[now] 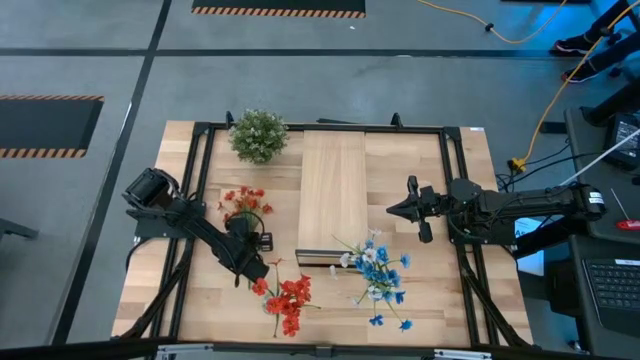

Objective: Pick and place flowers into a vace then onto a shelf
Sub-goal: Put the orange flowers into the left transparent flower vase

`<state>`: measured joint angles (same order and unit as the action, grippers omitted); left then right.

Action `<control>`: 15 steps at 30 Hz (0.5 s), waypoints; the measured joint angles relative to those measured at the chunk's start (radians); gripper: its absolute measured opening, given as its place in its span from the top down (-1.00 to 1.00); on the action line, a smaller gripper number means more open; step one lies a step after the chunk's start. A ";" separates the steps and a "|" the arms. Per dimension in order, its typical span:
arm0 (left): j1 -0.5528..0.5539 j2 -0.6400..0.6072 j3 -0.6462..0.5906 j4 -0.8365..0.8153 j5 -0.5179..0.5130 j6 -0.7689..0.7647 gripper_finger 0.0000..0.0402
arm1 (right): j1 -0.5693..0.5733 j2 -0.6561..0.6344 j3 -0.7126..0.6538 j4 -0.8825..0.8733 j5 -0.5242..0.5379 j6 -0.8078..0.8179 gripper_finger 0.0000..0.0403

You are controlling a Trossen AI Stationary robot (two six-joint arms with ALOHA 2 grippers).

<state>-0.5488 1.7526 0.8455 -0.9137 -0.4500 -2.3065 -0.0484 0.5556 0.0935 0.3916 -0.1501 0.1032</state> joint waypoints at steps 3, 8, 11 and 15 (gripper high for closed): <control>0.000 0.000 0.000 0.001 0.001 0.000 0.32 | 0.000 0.000 0.000 0.000 0.000 0.000 1.00; -0.001 -0.002 0.003 -0.002 0.004 0.026 0.45 | 0.000 0.000 0.000 0.000 0.000 -0.002 1.00; -0.005 -0.005 0.018 -0.020 0.008 0.054 0.55 | 0.000 0.000 0.000 0.000 0.000 -0.002 1.00; -0.005 -0.016 0.035 -0.020 0.020 0.095 0.70 | 0.000 0.000 0.000 0.000 0.000 -0.002 1.00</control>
<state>-0.5543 1.7365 0.8803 -0.9340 -0.4299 -2.2113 -0.0485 0.5556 0.0937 0.3916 -0.1501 0.1009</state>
